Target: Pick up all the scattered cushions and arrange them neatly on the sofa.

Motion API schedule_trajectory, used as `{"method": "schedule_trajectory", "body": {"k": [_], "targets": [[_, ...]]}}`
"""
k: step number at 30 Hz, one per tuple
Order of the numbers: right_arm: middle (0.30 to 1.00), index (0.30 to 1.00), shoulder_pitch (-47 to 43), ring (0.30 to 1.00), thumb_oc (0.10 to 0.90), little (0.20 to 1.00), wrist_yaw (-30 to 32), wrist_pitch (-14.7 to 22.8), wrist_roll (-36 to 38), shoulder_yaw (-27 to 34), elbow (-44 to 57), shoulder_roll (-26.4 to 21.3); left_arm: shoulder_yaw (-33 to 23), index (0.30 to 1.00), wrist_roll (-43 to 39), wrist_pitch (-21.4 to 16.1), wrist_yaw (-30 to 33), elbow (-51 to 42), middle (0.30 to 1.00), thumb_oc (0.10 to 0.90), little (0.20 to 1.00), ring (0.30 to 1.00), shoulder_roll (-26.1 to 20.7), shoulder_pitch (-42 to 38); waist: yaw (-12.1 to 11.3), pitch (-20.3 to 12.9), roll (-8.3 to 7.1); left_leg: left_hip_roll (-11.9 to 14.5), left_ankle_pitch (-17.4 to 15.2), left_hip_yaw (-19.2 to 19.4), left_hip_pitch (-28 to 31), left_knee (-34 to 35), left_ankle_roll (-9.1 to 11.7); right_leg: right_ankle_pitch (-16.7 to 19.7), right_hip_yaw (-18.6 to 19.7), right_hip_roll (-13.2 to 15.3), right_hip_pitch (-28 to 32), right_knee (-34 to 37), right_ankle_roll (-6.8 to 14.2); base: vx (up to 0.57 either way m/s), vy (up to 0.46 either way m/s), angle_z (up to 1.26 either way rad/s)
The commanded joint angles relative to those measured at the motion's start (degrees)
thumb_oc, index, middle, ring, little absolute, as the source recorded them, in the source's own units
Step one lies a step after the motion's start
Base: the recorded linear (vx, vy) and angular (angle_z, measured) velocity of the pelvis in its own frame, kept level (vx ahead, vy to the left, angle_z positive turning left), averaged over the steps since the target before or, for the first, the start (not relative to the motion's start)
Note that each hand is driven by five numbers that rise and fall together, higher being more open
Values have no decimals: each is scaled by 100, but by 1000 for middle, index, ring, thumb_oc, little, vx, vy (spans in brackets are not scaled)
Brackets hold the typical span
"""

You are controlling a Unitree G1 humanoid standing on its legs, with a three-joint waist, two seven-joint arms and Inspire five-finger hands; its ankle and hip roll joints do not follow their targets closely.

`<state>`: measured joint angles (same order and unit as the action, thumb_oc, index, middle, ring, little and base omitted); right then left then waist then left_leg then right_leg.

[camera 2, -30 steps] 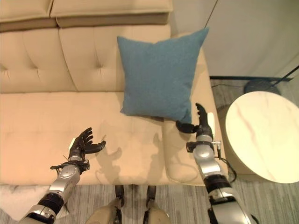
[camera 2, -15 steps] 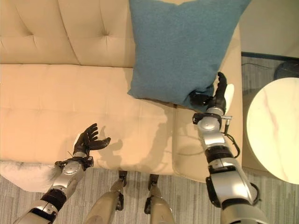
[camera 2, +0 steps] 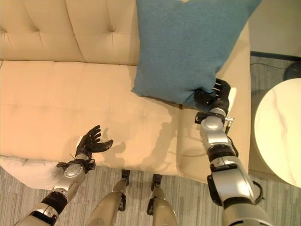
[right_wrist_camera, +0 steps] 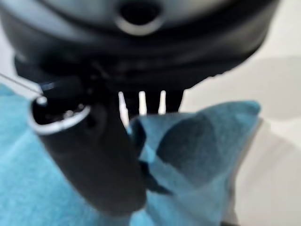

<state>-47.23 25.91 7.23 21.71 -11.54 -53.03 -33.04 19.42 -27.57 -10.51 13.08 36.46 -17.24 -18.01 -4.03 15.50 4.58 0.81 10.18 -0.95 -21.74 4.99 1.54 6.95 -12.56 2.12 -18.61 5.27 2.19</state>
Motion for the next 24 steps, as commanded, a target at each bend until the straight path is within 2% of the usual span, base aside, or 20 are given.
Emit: {"method": "schedule_trajectory", "body": {"k": [1,12,17,20,21,24], "targets": [[300,300,-201,300,400,300,-282,704,-77,-432,992,-200,-47,900,-1,-545,-14,-261,900,800,900,900,-104,-239,-40,-417,-323,-198,-632,-111,271,1,190,-360,78,234,-24,-27,417,0,0,0],[300,300,479,300,400,300,-573,853,-264,-277,2954,-407,-181,900,125,-452,82,-232,900,800,900,900,-185,-723,230,-306,-385,-135,-650,48,299,1,194,-337,176,244,-61,-50,414,-20,-1,-1],[300,300,1251,300,400,300,-760,952,-412,128,3984,-587,-483,900,237,-497,287,-263,900,800,900,900,-541,-1174,468,-295,-394,-101,-664,240,185,1,163,-233,304,242,-281,-63,445,-50,15,-14],[300,300,1566,300,400,300,-837,992,-435,332,4277,-640,-663,900,225,-538,335,-341,900,800,900,900,-717,-1228,540,-317,-389,-89,-685,333,166,1,145,-209,382,240,-350,-74,453,9,15,-27],[300,300,1905,300,400,300,-931,1042,-433,592,4442,-705,-858,900,181,-594,340,-445,900,800,900,900,-838,-1168,631,-335,-365,-78,-721,419,208,1,130,-210,452,239,-346,-83,455,44,24,-20],[300,300,2157,300,400,300,-1002,1065,-351,785,4495,-723,-1001,900,36,-624,319,-476,900,800,900,900,-878,-1125,704,-359,-332,-72,-753,478,251,1,124,-225,510,237,-340,-93,448,37,12,-19]]}}
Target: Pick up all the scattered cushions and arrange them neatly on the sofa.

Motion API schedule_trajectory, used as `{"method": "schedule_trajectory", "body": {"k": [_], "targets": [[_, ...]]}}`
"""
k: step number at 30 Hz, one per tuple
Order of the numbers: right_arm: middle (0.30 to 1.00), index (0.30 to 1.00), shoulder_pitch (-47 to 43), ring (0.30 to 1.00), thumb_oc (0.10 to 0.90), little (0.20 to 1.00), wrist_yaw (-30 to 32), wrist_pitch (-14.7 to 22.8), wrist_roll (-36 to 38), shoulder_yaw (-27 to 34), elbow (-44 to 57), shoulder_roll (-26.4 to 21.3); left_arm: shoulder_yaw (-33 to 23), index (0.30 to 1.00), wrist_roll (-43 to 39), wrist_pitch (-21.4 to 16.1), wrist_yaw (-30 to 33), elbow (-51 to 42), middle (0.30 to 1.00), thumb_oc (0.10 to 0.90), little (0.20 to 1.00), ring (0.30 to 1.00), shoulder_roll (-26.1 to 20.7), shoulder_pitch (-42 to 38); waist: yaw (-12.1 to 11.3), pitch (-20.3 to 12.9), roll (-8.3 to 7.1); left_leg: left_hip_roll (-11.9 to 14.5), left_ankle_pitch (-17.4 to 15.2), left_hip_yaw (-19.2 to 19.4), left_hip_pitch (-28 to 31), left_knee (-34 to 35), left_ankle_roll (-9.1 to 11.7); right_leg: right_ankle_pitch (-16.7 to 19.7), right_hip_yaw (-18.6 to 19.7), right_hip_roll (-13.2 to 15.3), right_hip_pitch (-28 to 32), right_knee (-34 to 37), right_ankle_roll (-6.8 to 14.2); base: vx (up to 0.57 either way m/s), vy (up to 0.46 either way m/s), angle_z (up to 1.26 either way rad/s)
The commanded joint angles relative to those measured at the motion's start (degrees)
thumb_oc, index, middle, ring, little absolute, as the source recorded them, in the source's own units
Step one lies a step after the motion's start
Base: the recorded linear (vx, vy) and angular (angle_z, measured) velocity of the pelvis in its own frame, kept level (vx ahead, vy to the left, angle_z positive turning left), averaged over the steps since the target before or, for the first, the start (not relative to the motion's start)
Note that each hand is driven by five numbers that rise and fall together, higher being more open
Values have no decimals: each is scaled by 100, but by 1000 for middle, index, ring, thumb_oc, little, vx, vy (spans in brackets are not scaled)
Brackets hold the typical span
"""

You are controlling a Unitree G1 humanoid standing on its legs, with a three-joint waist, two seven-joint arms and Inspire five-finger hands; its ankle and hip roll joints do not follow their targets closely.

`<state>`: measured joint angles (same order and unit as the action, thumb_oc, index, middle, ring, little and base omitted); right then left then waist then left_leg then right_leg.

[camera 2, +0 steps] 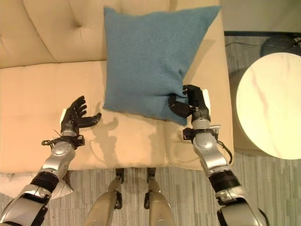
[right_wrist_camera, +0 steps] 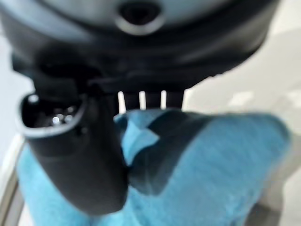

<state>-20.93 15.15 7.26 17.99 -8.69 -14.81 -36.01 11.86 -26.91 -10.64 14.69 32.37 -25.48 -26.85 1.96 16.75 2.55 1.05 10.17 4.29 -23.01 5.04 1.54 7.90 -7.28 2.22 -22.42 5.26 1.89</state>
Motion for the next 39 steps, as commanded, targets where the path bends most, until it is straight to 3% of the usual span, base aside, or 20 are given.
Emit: {"method": "schedule_trajectory", "body": {"k": [1,7,12,28,29,30,31,32,39], "targets": [[300,300,-427,300,400,300,57,1063,35,530,652,-446,-249,900,-78,-607,116,-41,900,800,900,900,-79,-251,137,-489,-116,-95,-759,-22,393,-4,123,-319,0,225,39,-99,474,28,10,-33],[300,300,-221,300,400,300,-84,1051,143,661,682,-417,-314,900,-545,-603,-213,-12,900,800,900,900,-117,-285,288,-491,-97,-76,-776,91,429,-4,117,-287,98,201,6,-117,464,15,5,-15],[300,300,-141,300,400,300,-126,945,70,572,685,-133,-164,900,-1089,-495,-507,-41,900,800,900,900,314,-237,360,-462,-54,-59,-820,159,492,-4,97,-314,156,178,23,-126,448,19,-6,-8],[300,300,-609,300,400,300,-224,910,-153,17,979,315,799,900,-864,-392,-773,58,900,800,900,900,811,-1003,462,-286,-95,-59,-753,101,375,-4,87,-296,174,170,-146,-209,409,-1,-1,0],[300,300,-624,300,400,300,-207,901,-202,-41,1016,388,899,846,-936,-404,-807,-73,846,764,846,846,932,-1031,458,-265,-106,-57,-754,96,382,-4,81,-297,176,171,-136,-212,411,0,0,0],[300,300,-615,300,400,300,-208,901,-210,-50,1032,415,924,594,-955,-408,-826,-132,594,596,594,594,955,-1024,452,-258,-112,-59,-754,96,384,-6,80,-300,175,170,-131,-216,409,0,0,0],[300,300,-614,300,400,300,-208,901,-210,-50,1033,416,925,481,-955,-407,-826,-133,481,521,481,481,955,-1023,451,-258,-113,-59,-754,96,385,-6,80,-300,175,170,-130,-216,409,0,0,0],[300,300,-623,300,400,300,-200,905,-227,-59,1046,433,965,300,-973,-418,-842,-191,300,400,300,300,970,-1056,444,-247,-120,-61,-751,94,388,-10,78,-303,172,170,-125,-221,408,0,0,0],[300,300,-397,300,400,300,-261,951,-243,113,1179,569,696,300,-1023,-545,-812,-738,300,400,300,300,885,-900,378,-255,-142,-75,-795,78,492,-43,55,-328,190,168,-12,-223,390,0,0,0]]}}
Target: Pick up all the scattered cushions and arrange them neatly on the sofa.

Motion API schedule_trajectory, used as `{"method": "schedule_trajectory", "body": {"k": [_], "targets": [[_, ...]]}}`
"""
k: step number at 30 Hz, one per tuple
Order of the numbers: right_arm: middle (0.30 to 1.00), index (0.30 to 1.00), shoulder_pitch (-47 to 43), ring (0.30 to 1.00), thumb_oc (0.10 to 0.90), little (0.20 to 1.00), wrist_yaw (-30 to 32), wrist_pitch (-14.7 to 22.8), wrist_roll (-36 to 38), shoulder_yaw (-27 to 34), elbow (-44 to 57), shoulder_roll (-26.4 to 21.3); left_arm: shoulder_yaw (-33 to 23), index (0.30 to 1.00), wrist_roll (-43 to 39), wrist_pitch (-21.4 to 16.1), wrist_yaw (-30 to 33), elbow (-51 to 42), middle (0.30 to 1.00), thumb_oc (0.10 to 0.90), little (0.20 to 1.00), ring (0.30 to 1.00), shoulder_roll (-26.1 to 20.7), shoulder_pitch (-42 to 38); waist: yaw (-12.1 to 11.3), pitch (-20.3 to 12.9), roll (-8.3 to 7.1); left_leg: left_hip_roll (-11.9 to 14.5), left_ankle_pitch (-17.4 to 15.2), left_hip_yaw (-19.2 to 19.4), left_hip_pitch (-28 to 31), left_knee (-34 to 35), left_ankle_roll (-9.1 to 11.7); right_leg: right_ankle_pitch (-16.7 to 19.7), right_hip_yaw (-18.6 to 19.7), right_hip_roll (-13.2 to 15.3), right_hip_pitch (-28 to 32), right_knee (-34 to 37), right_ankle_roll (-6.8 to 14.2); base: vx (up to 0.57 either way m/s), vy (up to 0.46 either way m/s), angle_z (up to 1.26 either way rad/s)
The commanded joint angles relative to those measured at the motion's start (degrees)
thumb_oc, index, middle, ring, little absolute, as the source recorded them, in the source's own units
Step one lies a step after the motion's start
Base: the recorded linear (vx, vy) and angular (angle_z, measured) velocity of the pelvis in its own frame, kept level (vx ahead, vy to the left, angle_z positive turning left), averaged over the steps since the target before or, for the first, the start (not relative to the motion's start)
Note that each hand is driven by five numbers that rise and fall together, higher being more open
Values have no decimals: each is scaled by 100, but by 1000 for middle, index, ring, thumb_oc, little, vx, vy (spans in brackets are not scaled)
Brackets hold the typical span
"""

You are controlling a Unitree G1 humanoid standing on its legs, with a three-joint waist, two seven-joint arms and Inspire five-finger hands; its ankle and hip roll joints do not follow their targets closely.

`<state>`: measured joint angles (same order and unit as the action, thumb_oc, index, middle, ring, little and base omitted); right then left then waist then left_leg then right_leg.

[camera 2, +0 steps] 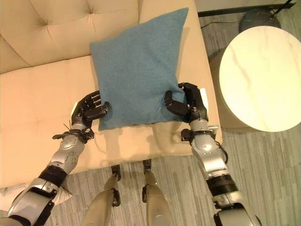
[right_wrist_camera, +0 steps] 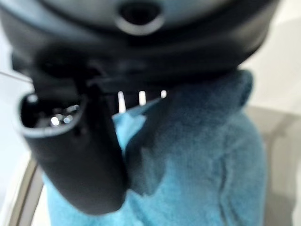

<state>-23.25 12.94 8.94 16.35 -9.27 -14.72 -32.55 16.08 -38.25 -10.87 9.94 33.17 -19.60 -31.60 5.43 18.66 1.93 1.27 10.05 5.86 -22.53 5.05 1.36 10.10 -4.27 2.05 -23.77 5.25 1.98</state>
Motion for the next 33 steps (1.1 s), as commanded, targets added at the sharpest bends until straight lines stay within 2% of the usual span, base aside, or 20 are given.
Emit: {"method": "schedule_trajectory", "body": {"k": [1,5,8,11,14,16,17,18,20,22,23,24,26,28,29,30,31,33], "targets": [[300,300,-162,300,400,300,-41,782,-79,170,1171,224,274,300,112,-520,-335,-821,300,400,300,300,297,-421,31,-447,-79,-97,-783,-80,445,-45,73,-548,-111,185,125,-221,382,0,0,0],[300,300,238,300,400,300,-184,766,-84,402,1177,228,-150,300,223,-502,-407,-1077,300,400,300,300,142,179,-56,-570,-46,-87,-825,-110,566,-76,55,-596,-146,174,300,-202,358,18,-29,0],[300,300,696,300,400,300,-373,696,-137,519,1245,368,-414,300,247,-447,-528,-1367,300,400,300,300,265,892,-149,-691,-48,-91,-853,-161,782,-109,43,-687,-177,171,596,-189,333,53,-49,3],[300,300,873,300,400,300,-459,653,-156,515,1288,449,-479,300,275,-426,-554,-1517,300,400,300,300,319,1163,-187,-715,-55,-88,-893,-187,955,-110,47,-759,-222,156,791,-205,326,49,-41,7],[300,300,1320,300,400,300,-683,580,-154,361,1389,746,-583,300,210,-424,-594,-1921,300,400,300,300,555,1823,-290,-634,-54,-43,-1052,-300,1417,-245,53,-1090,-340,152,1184,-540,273,49,-66,23],[300,300,1411,300,400,300,-738,578,-141,320,1411,811,-578,300,205,-419,-599,-2023,300,400,300,300,576,1956,-301,-598,-53,-25,-1099,-327,1511,-297,66,-1169,-375,164,1277,-633,254,4,-43,31],[300,300,1498,300,400,300,-771,577,-153,300,1419,857,-589,300,209,-424,-618,-2074,300,400,300,300,608,2054,-311,-576,-56,-6,-1143,-355,1555,-393,89,-1248,-403,165,1352,-708,229,-5,-88,28],[300,300,1675,300,400,300,-824,574,-187,273,1445,938,-578,300,197,-419,-692,-2196,300,400,300,300,644,2252,-349,-508,-74,36,-1264,-431,1564,-791,164,-1417,-514,187,1581,-801,168,-27,-113,20],[300,300,1729,300,400,300,-843,567,-180,247,1438,970,-538,300,176,-404,-739,-2250,300,400,300,300,635,2350,-353,-502,-91,49,-1284,-482,1488,-1020,211,-1460,-603,210,1662,-806,133,-26,-79,34],[300,300,1760,300,400,300,-903,528,-254,126,1509,941,-471,300,128,-343,-875,-2451,300,400,300,300,594,2638,-488,-413,-131,94,-1215,-554,1301,-1806,339,-1549,-776,220,2017,-805,38,10,-40,94],[300,300,1759,300,400,300,-917,514,-277,103,1556,923,-451,300,156,-333,-920,-2540,300,400,300,300,555,2708,-543,-414,-147,109,-1063,-606,1168,-2003,361,-1568,-813,237,2083,-797,20,26,4,77],[300,300,1770,300,400,300,-939,505,-275,94,1597,927,-442,300,171,-323,-952,-2598,300,400,300,300,523,2752,-560,-422,-157,122,-1069,-622,1069,-2099,355,-1599,-857,241,2129,-790,14,42,30,26],[300,300,1786,300,400,300,-977,481,-250,81,1613,940,-443,300,279,-295,-965,-2689,300,400,300,300,422,2874,-636,-553,-198,109,-1206,-678,1004,-1763,306,-1615,-888,244,2173,-781,55,117,59,17],[300,300,1777,300,400,300,-973,474,-229,55,1624,950,-430,300,346,-285,-923,-2746,300,400,300,300,358,2923,-720,-659,-259,91,-1107,-880,882,-1495,331,-1632,-848,241,2211,-779,89,151,99,30],[300,300,1748,300,400,300,-928,492,-215,54,1612,960,-407,300,398,-303,-868,-2743,300,400,300,300,338,2896,-752,-694,-283,124,-950,-969,755,-1354,370,-1669,-837,230,2245,-783,107,159,183,22],[300,300,1721,300,400,300,-834,489,-246,76,1624,965,-355,300,411,-317,-798,-2737,300,400,300,300,342,2811,-755,-727,-311,261,-812,-839,602,-1213,374,-1712,-873,248,2315,-775,145,191,235,15],[300,300,1742,300,400,300,-847,471,-274,86,1655,982,-307,300,415,-338,-816,-2730,300,400,300,300,350,2793,-735,-833,-288,365,-806,-715,761,-961,362,-1714,-888,249,2373,-763,190,206,249,14],[300,300,1793,300,400,300,-840,470,-326,121,1692,998,-269,300,451,-355,-822,-2746,300,400,300,300,338,2781,-742,-898,-296,398,-767,-669,873,-882,358,-1696,-937,293,2458,-735,233,175,173,8]]}}
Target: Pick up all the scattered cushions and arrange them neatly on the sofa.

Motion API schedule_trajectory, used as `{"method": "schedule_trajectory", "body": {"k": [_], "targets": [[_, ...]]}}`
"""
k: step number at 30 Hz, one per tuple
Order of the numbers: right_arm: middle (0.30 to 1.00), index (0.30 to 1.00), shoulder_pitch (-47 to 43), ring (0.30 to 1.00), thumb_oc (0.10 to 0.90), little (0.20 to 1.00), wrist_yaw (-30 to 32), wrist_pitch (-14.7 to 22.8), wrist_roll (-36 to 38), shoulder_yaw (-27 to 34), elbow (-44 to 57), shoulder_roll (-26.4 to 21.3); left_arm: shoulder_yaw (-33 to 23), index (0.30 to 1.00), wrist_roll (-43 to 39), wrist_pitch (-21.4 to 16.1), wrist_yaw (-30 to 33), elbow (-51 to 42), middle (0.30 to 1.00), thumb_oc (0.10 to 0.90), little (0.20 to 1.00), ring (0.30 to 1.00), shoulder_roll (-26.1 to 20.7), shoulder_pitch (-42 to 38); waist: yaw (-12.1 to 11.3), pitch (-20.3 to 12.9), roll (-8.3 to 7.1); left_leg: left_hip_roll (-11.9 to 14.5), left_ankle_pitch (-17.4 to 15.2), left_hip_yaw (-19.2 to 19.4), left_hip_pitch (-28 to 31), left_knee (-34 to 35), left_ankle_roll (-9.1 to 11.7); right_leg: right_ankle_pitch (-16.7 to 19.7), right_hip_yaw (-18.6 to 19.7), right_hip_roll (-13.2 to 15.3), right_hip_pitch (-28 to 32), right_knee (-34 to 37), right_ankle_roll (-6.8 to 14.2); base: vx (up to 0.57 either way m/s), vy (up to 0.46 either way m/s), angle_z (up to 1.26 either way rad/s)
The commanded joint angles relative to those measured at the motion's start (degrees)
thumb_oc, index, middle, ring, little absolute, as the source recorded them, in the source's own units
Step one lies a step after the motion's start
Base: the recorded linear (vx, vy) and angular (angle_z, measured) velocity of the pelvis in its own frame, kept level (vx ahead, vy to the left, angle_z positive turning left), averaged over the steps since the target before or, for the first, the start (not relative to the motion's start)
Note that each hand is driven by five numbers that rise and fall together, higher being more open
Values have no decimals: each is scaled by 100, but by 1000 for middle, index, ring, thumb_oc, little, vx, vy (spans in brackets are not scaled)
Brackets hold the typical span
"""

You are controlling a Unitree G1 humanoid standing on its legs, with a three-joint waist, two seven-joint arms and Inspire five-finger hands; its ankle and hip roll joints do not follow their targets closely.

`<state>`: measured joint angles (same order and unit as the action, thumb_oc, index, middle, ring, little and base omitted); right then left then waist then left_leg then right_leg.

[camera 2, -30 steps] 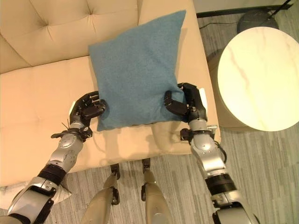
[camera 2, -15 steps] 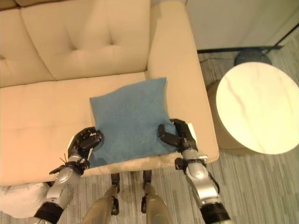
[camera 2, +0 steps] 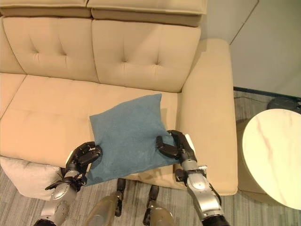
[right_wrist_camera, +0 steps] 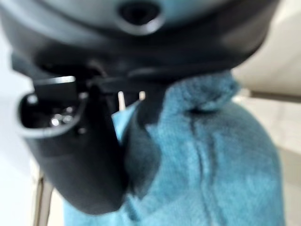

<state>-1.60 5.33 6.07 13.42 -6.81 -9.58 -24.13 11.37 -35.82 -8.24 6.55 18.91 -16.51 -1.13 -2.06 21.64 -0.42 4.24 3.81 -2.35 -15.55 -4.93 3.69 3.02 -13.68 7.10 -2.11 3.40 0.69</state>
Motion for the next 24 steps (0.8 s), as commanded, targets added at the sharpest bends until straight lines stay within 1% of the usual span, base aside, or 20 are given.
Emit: {"method": "schedule_trajectory", "body": {"k": [1,3,4,5,7,8,9,10,12,13,14,15,16,17,18,19,20,22,24], "targets": [[300,300,-299,300,400,300,-84,714,-99,-93,1177,180,261,300,293,-601,-498,-1407,300,400,300,300,-67,-273,20,-1323,-114,26,-229,126,280,54,87,-919,3,-83,396,-531,457,211,212,-9],[300,300,-279,300,400,300,-118,659,-151,-144,1136,239,308,300,349,-570,-504,-1461,300,400,300,300,-155,-278,8,-1379,-186,-70,-365,166,398,-14,-6,-893,61,37,478,-555,540,200,215,1],[300,300,-279,300,400,300,-118,659,-152,-144,1136,243,309,300,350,-569,-503,-1463,300,400,300,300,-159,-277,-3,-1368,-193,-73,-372,179,412,-17,-11,-896,73,43,487,-556,544,145,237,0],[300,300,-324,300,400,300,-145,622,-215,-224,1075,304,324,300,374,-546,-493,-1482,300,400,300,300,-222,-288,-22,-1375,-232,-147,-494,256,542,-26,-128,-811,171,187,411,-782,654,99,255,-21],[300,300,-439,300,400,300,-119,594,-295,-303,1036,365,330,300,407,-551,-429,-1518,300,400,300,300,-292,-325,-38,-1322,-211,-204,-549,390,648,17,-261,-637,243,350,165,-1275,786,61,273,-36],[300,300,-442,300,400,300,-118,593,-296,-303,1035,367,328,300,408,-550,-428,-1518,300,400,300,300,-294,-327,-57,-1324,-220,-208,-549,413,649,22,-267,-649,270,360,137,-1307,791,17,254,-51],[300,300,-536,300,400,300,-131,582,-354,-377,995,429,331,300,463,-569,-433,-1538,300,400,300,300,-344,-340,-32,-1270,-160,-226,-586,490,758,93,-354,-561,243,398,-142,-1750,821,21,226,-48],[300,300,-574,300,400,300,-128,594,-373,-413,961,483,309,300,499,-591,-431,-1539,300,400,300,300,-355,-350,-46,-1255,-159,-255,-612,573,840,147,-387,-533,198,426,-318,-1877,834,40,267,-43],[300,300,-593,300,400,300,-118,596,-395,-421,935,490,305,300,514,-597,-433,-1537,300,400,300,300,-350,-349,-43,-1244,-152,-290,-621,606,906,189,-402,-546,165,399,-395,-1841,826,54,108,-46],[300,300,-651,300,400,300,-94,596,-437,-422,886,474,305,300,505,-603,-429,-1527,300,400,300,300,-307,-351,10,-1230,-155,-390,-643,602,1038,283,-423,-591,207,162,-582,-1593,759,63,56,-32],[300,300,-654,300,400,300,-94,598,-436,-424,883,473,303,300,505,-603,-429,-1526,300,400,300,300,-305,-352,9,-1218,-149,-384,-646,602,1059,291,-421,-590,206,155,-561,-1583,757,98,78,-14],[300,300,-669,300,400,300,-66,602,-460,-440,860,451,284,300,542,-603,-380,-1520,300,400,300,300,-294,-355,7,-1202,-173,-439,-676,642,1111,302,-435,-552,140,123,-592,-1375,731,77,15,4],[300,300,-633,300,400,300,-62,593,-460,-423,805,456,287,300,550,-604,-462,-1504,300,400,300,300,-290,-356,-10,-1208,-194,-486,-708,623,1133,281,-427,-551,64,145,-446,-1001,723,89,21,-2],[300,300,-634,300,400,300,-35,599,-475,-394,804,452,278,300,587,-608,-459,-1491,300,400,300,300,-270,-341,-15,-1221,-207,-498,-725,634,1164,297,-415,-498,-11,161,-367,-841,739,71,-18,-3],[300,300,-620,300,400,300,-11,609,-511,-389,799,435,316,300,606,-594,-445,-1481,300,400,300,300,-241,-377,-7,-1216,-215,-515,-723,608,1152,306,-409,-525,108,95,-338,-830,694,36,-24,7],[300,300,-646,300,400,300,22,600,-565,-378,789,410,307,300,585,-642,-408,-1480,300,400,300,300,-215,-404,1,-1232,-212,-514,-700,587,1135,355,-400,-494,257,23,-367,-802,701,20,-36,28],[300,300,-697,300,400,300,67,607,-579,-394,768,392,295,300,574,-645,-393,-1464,300,400,300,300,-203,-432,-36,-1253,-201,-524,-699,610,1104,365,-400,-434,191,38,-343,-709,718,50,-52,38],[300,300,-637,300,400,300,98,601,-562,-365,752,392,298,300,621,-636,-366,-1487,300,400,300,300,-156,-394,-2,-1388,-159,-507,-658,588,1172,545,-371,-428,162,-22,-195,-473,675,101,-56,21],[300,300,-565,300,400,300,96,600,-594,-387,773,368,292,300,647,-634,-339,-1534,300,400,300,300,-128,-346,13,-1447,-119,-495,-619,581,1266,695,-347,-414,138,-56,-102,-337,660,85,-31,12]]}}
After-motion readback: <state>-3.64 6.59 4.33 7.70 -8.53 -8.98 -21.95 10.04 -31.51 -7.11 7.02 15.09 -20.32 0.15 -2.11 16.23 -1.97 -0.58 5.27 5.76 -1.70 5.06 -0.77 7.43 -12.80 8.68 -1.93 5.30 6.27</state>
